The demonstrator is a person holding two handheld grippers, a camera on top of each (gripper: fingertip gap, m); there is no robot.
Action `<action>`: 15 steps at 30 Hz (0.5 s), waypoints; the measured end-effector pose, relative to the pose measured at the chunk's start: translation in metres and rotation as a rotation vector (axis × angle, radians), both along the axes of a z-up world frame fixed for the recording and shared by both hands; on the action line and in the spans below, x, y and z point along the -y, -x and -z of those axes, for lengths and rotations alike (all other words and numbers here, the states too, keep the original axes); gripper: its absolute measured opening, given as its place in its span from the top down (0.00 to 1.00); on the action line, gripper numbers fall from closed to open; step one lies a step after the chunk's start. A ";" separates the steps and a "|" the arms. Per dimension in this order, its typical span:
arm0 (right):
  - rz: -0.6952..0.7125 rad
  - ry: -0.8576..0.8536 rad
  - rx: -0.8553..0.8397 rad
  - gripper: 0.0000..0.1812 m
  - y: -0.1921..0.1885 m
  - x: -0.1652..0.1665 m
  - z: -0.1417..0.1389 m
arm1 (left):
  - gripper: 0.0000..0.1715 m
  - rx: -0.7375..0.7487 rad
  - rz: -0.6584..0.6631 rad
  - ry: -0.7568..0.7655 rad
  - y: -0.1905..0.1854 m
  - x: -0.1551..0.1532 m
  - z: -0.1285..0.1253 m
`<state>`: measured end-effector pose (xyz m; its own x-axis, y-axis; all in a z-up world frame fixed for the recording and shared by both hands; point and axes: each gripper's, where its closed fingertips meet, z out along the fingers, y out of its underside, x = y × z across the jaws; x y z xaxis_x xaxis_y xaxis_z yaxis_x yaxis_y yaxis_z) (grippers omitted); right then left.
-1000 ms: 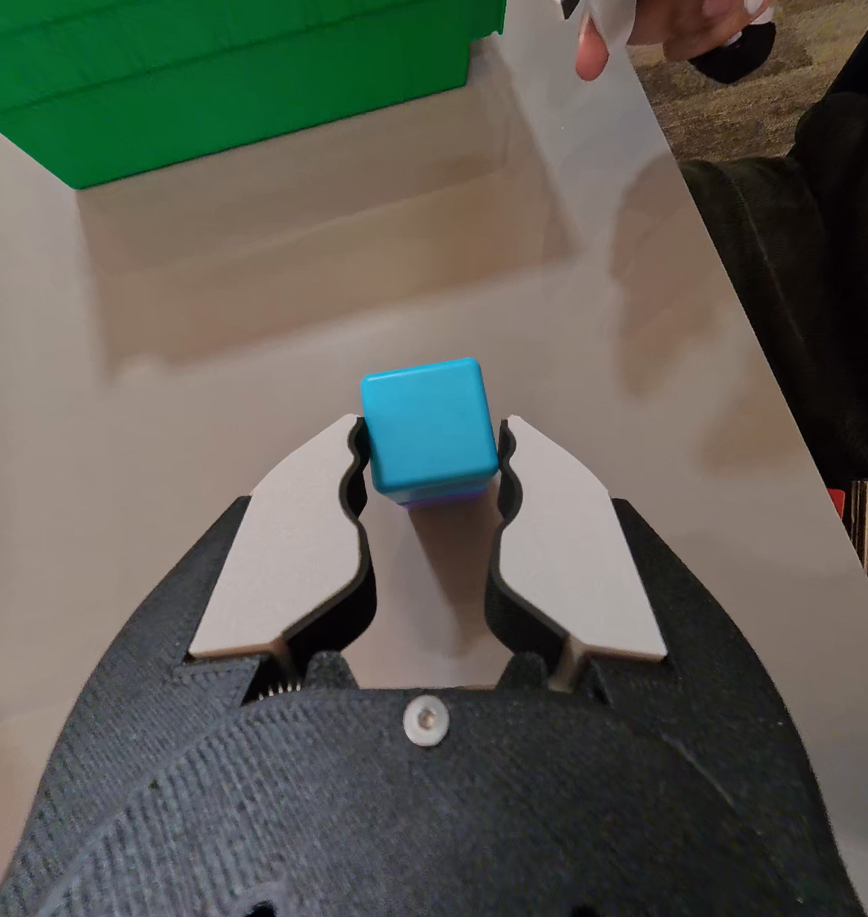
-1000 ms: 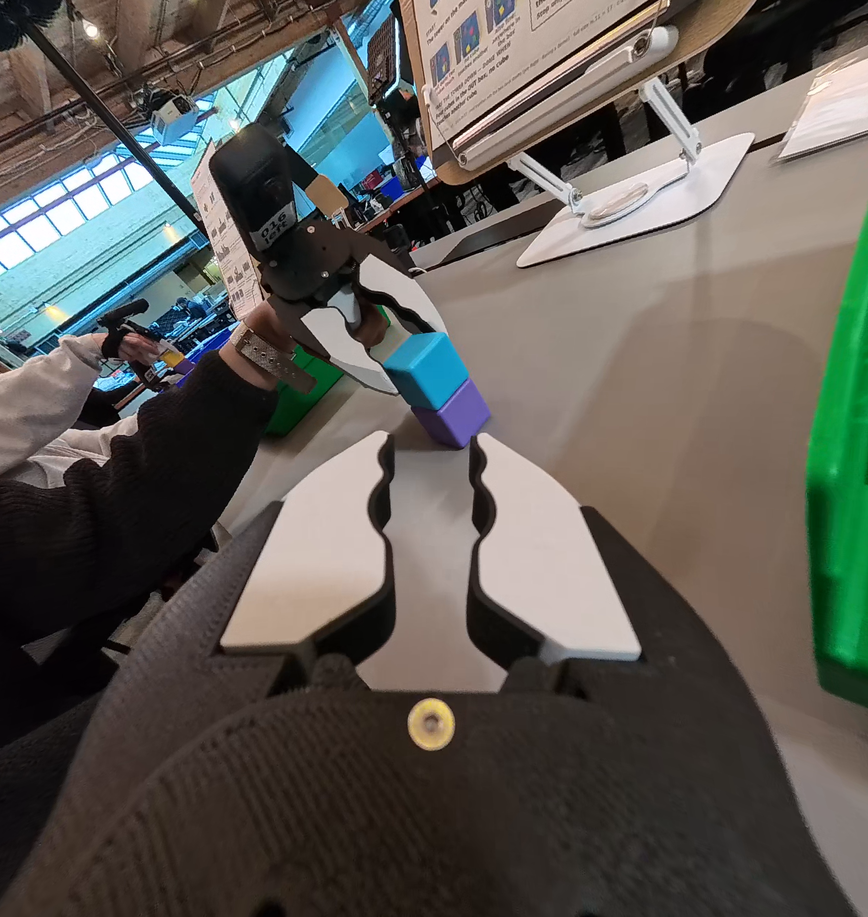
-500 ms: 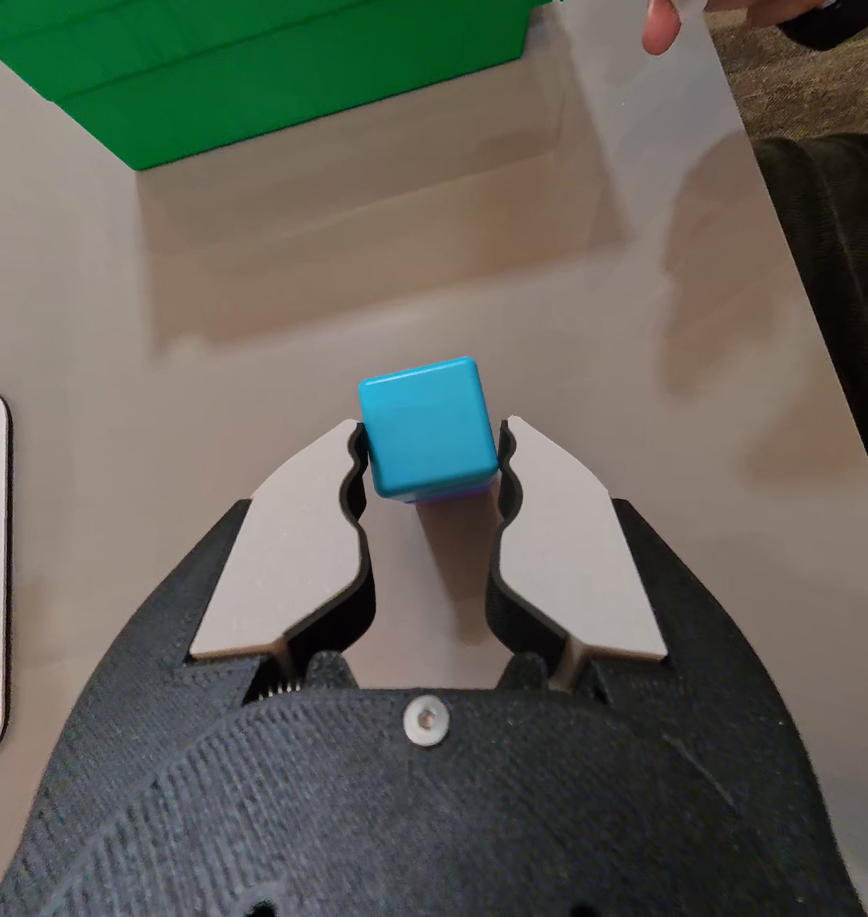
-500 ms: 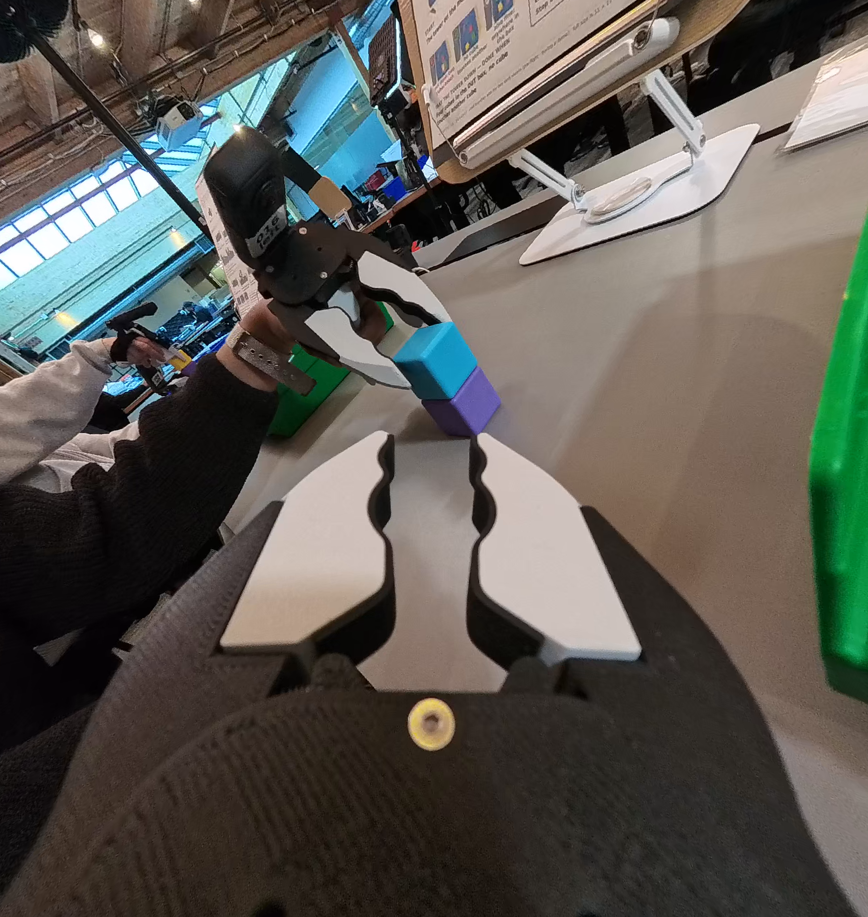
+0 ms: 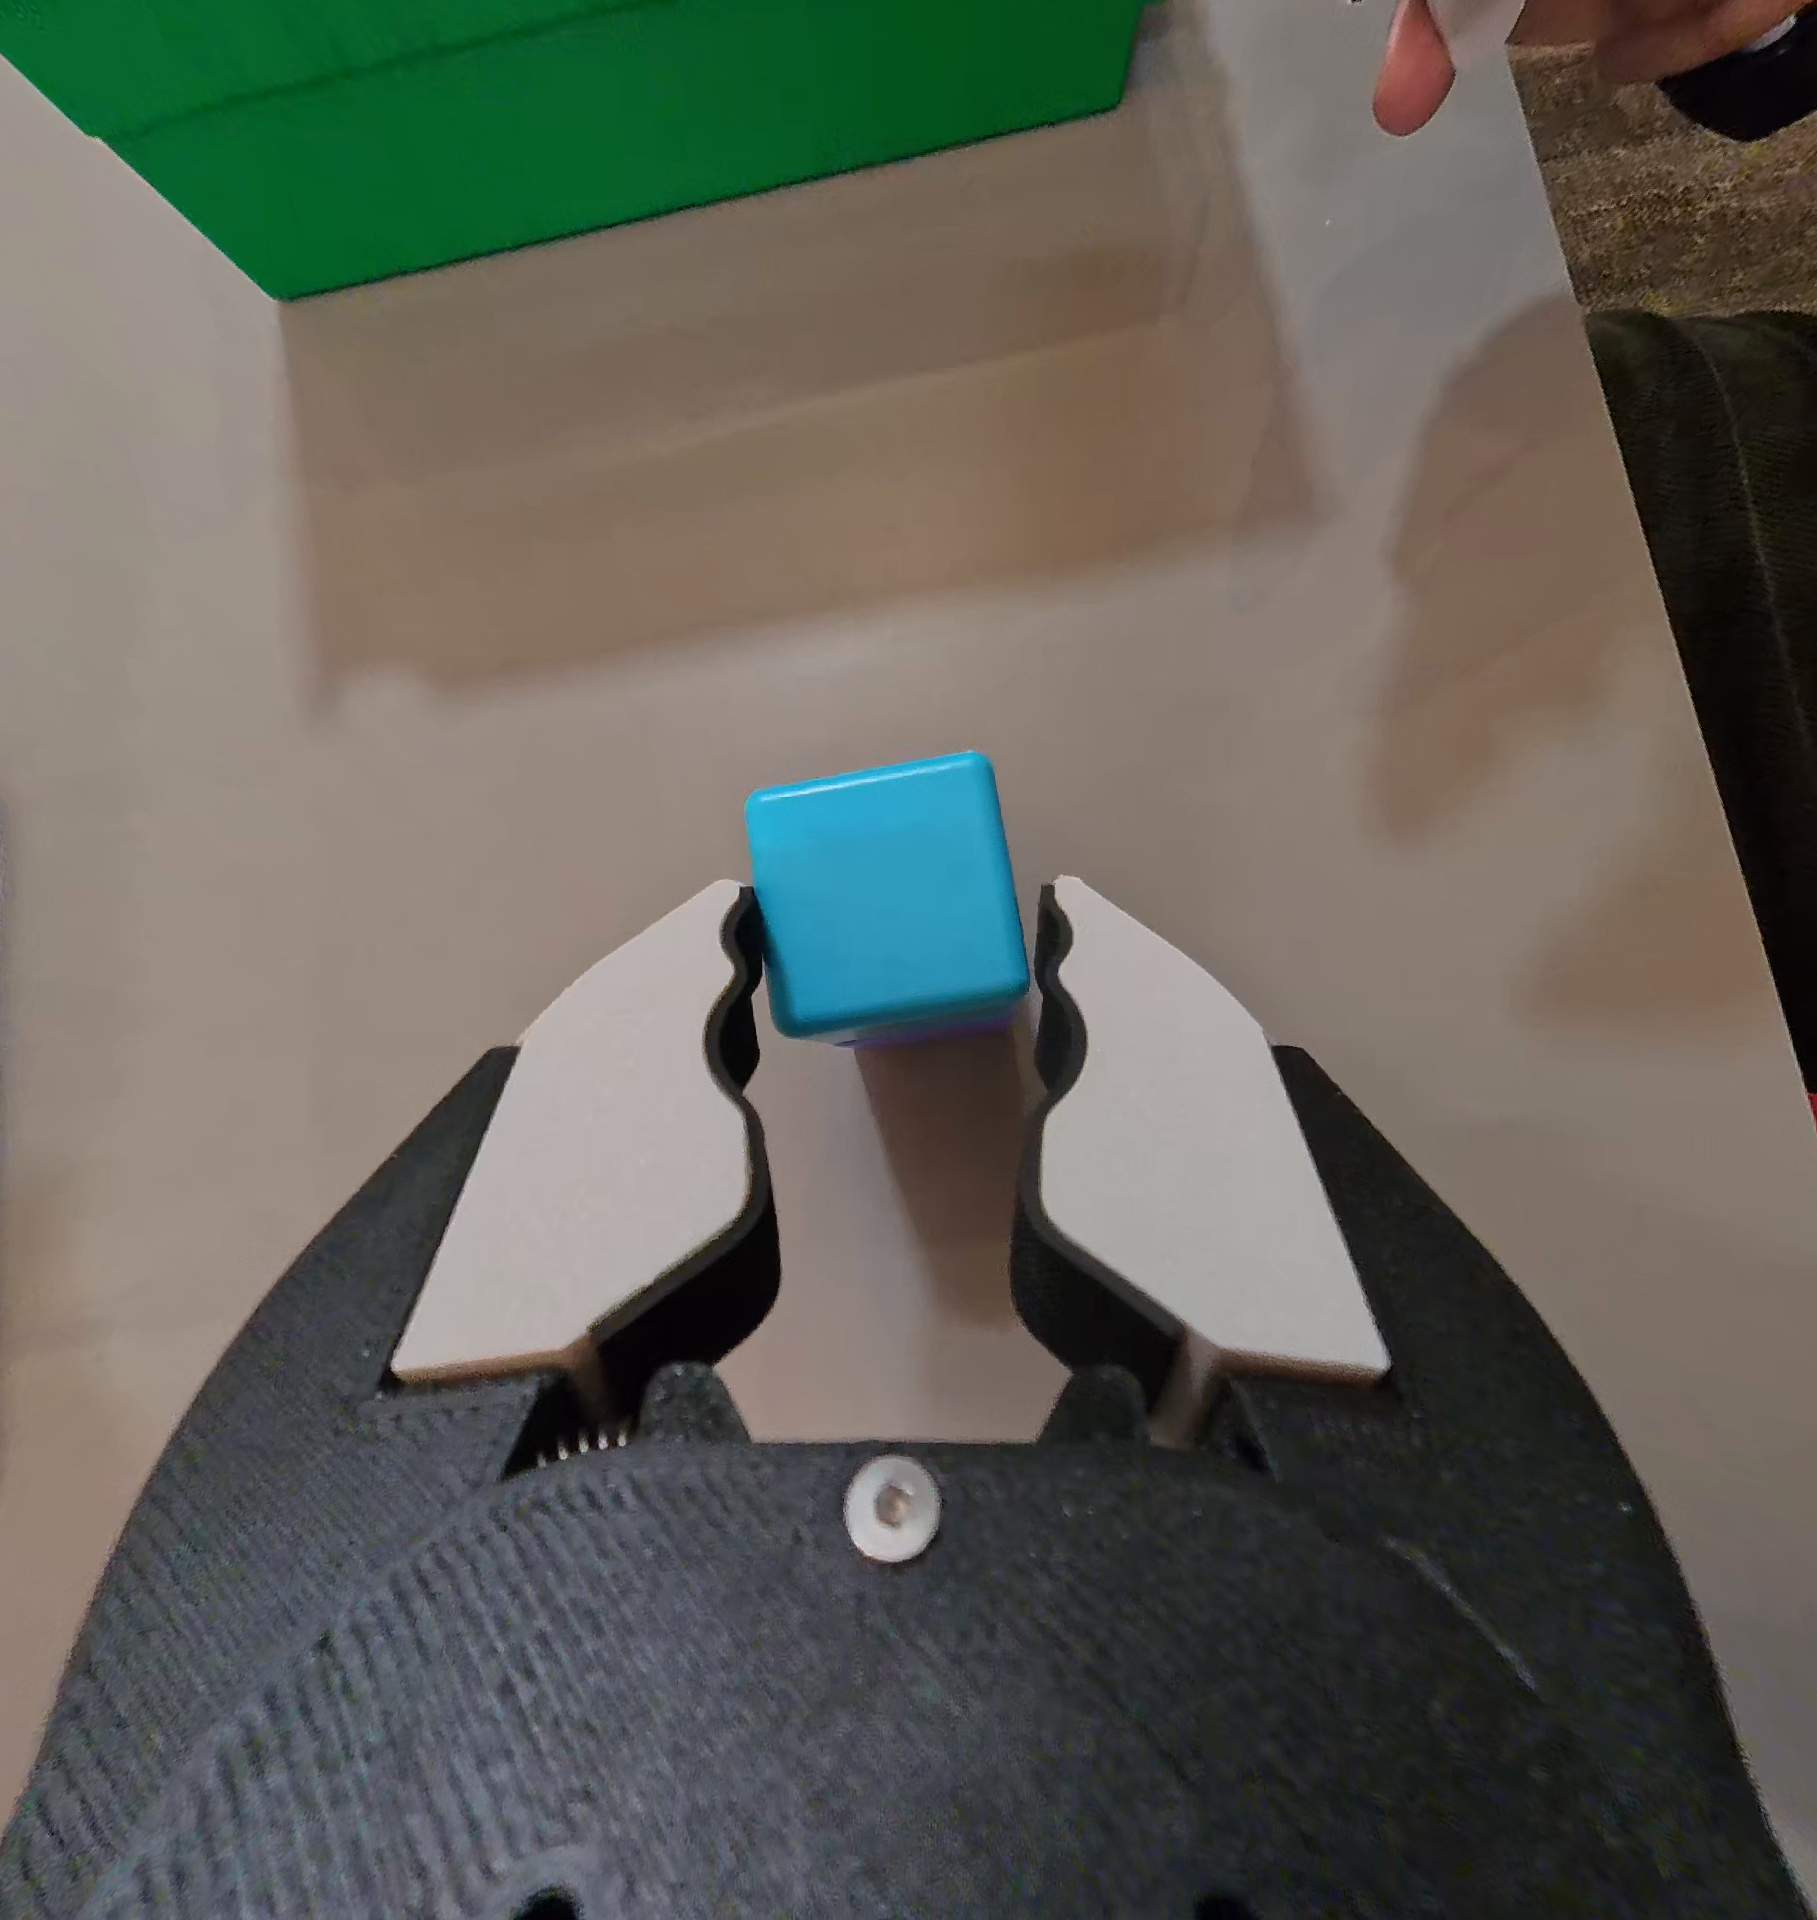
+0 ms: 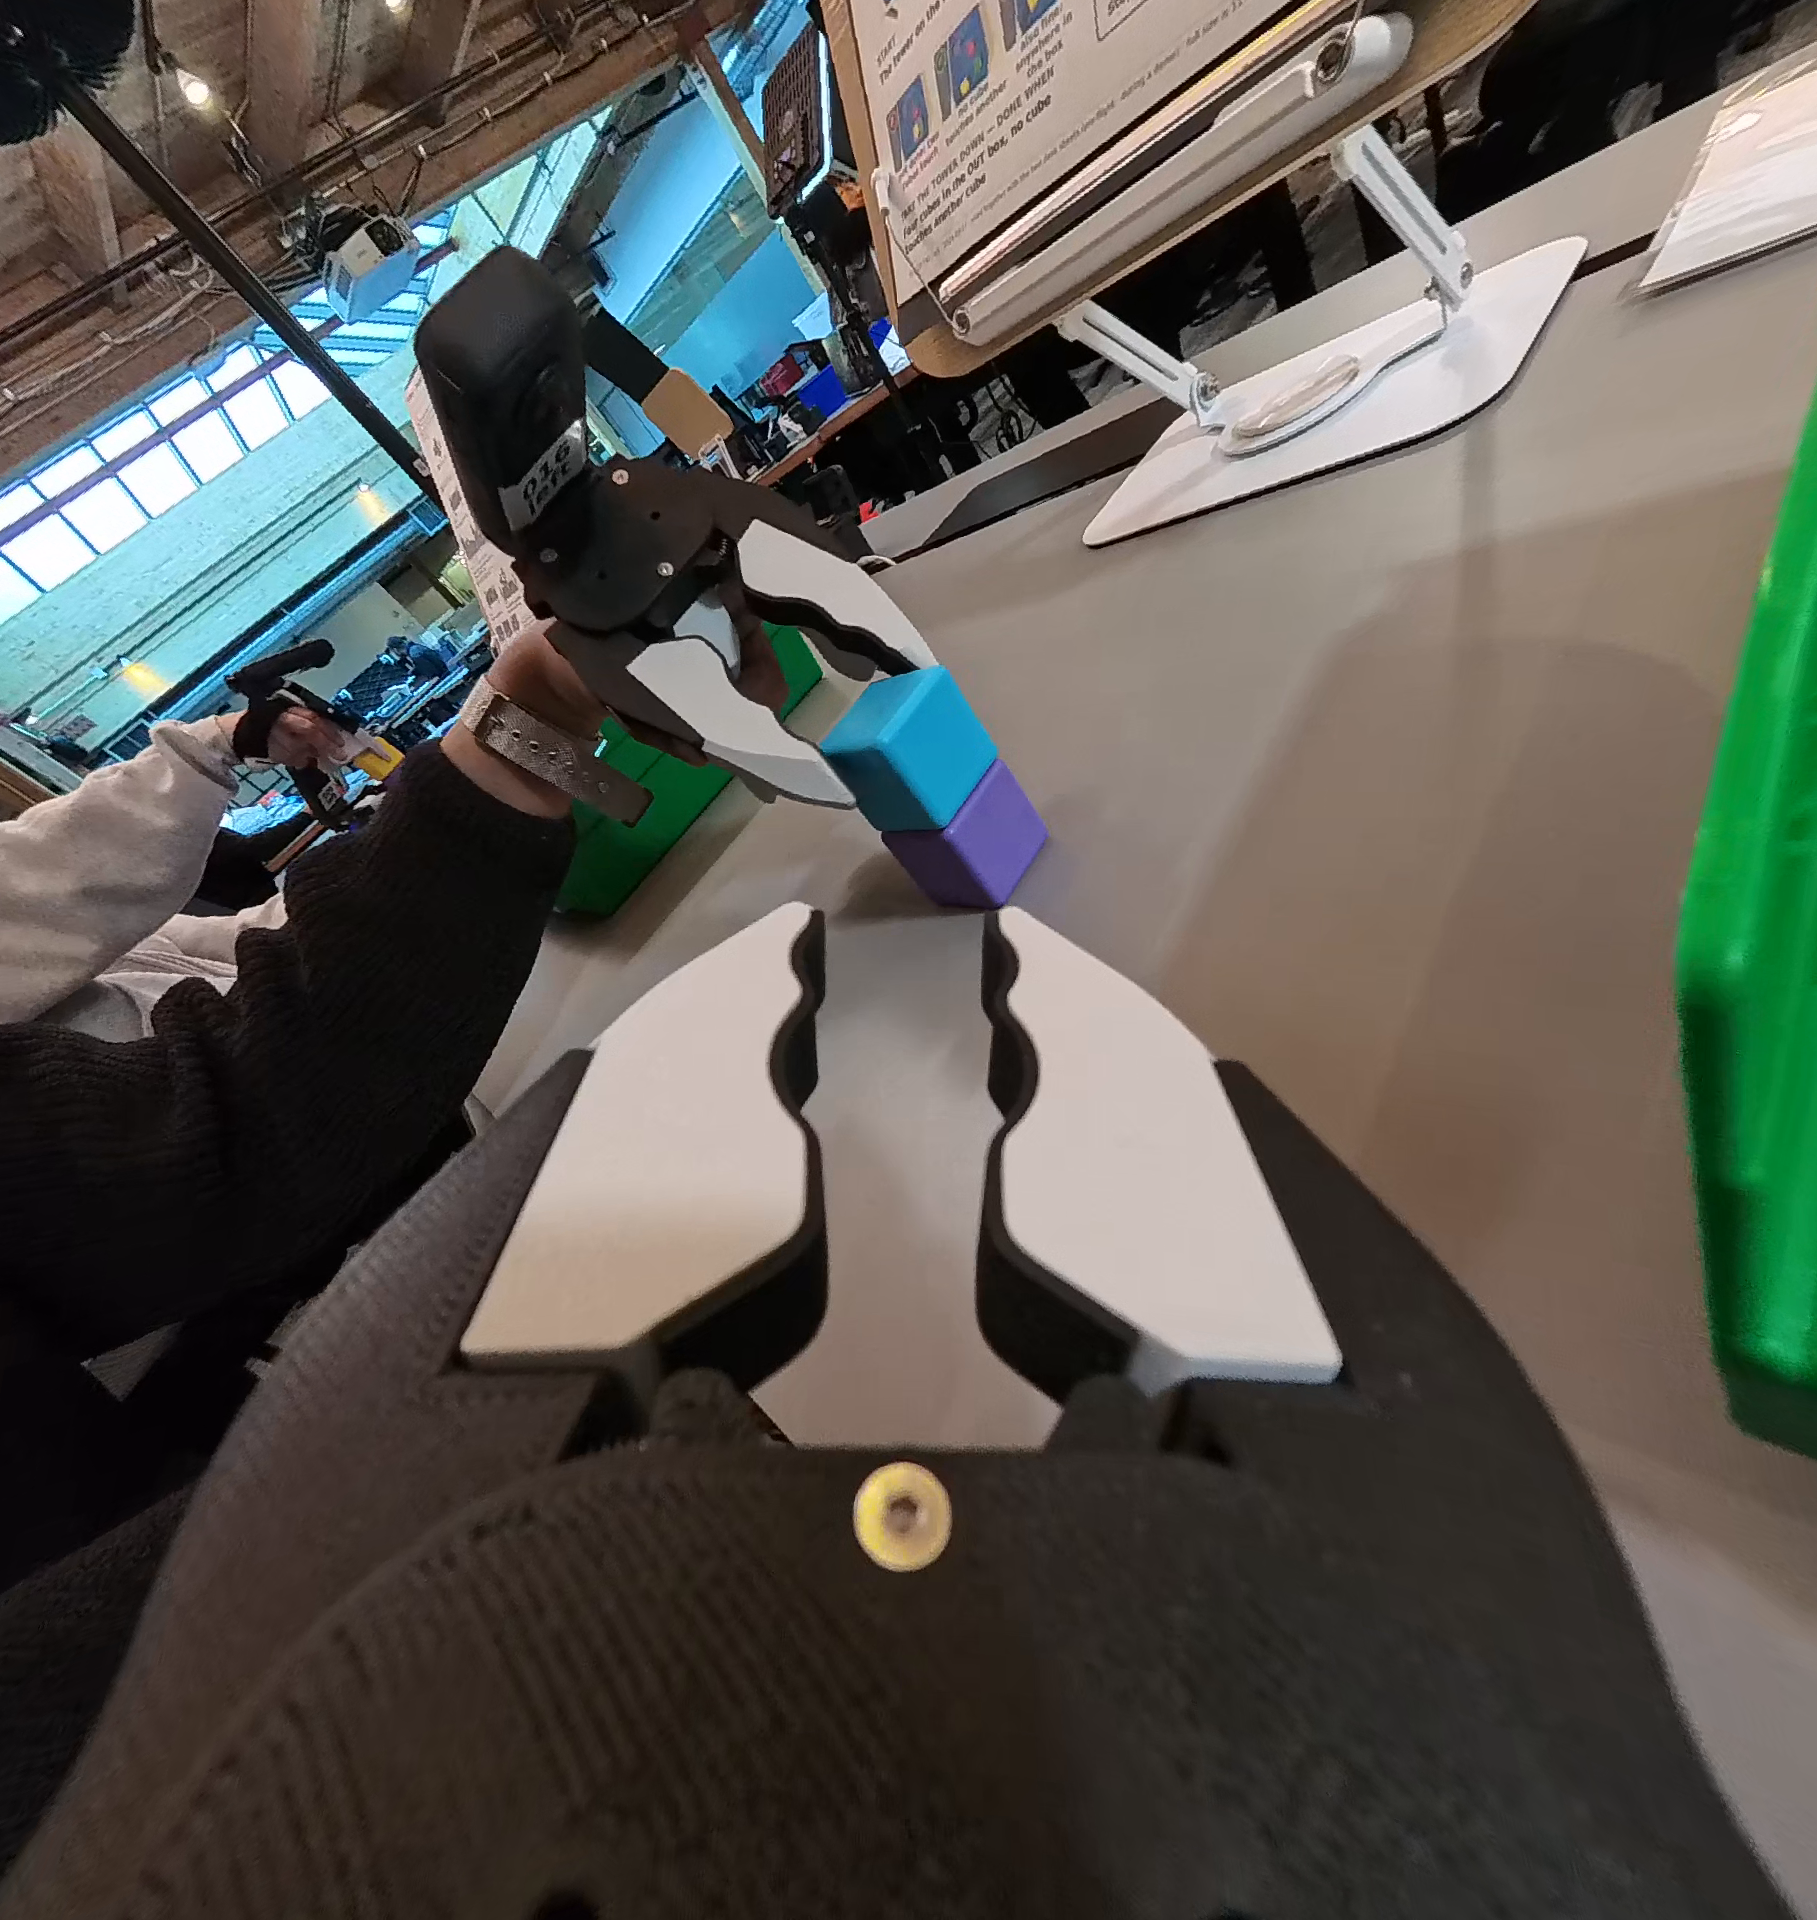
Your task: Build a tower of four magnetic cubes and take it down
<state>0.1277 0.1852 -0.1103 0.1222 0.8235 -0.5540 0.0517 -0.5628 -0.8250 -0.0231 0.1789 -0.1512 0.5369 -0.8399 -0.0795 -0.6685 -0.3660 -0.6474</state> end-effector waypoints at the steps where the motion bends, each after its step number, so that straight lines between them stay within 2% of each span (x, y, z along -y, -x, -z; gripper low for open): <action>1: 0.001 0.002 -0.001 0.84 0.000 0.000 0.000 | 0.68 0.000 -0.001 0.004 0.000 0.000 0.000; 15: 0.001 0.031 -0.015 0.84 0.000 -0.001 -0.001 | 0.69 -0.012 -0.004 0.000 0.000 -0.001 0.001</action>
